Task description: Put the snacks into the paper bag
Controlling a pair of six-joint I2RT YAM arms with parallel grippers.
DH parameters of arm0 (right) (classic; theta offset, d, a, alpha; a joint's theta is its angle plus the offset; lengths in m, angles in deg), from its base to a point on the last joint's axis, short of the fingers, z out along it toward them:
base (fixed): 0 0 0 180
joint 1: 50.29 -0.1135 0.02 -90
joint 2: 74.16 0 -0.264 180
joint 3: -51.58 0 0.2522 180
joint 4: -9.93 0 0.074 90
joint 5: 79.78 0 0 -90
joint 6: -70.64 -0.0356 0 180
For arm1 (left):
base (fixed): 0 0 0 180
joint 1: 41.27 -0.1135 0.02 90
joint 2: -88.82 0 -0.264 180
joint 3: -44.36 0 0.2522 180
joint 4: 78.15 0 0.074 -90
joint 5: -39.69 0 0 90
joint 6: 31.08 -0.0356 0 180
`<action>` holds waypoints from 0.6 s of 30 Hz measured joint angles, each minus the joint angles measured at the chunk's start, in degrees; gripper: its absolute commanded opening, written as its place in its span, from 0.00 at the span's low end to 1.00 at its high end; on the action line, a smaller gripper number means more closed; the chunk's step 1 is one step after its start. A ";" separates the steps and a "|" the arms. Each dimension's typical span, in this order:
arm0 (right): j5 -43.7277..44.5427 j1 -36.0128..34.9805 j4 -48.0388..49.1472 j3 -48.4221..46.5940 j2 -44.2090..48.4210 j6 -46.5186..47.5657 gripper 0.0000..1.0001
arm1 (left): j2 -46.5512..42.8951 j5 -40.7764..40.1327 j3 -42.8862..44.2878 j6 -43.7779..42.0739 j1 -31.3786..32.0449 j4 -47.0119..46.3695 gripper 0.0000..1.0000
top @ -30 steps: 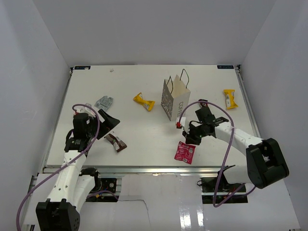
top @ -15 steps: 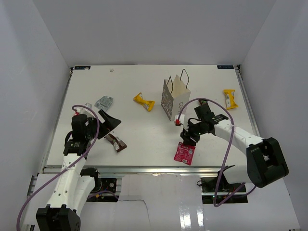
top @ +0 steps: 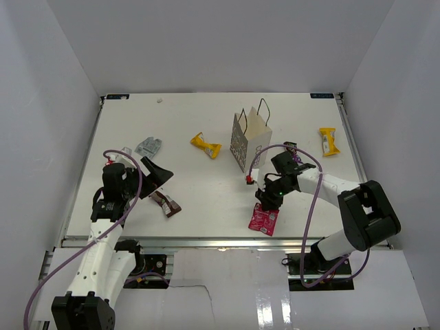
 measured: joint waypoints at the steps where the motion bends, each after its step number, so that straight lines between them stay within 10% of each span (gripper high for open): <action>1: -0.02 -0.07 0.42 -0.04 -0.20 0.09 0.34 | 0.00 0.00 -0.07 0.00 0.00 -0.02 0.98; 9: -0.28 -0.13 1.79 -0.24 -1.11 0.28 0.08 | -0.07 0.02 -0.79 0.04 0.00 0.00 0.98; 18: -7.87 0.09 -8.63 -4.26 0.94 5.95 0.08 | -0.11 0.39 -0.79 0.04 0.00 0.00 0.98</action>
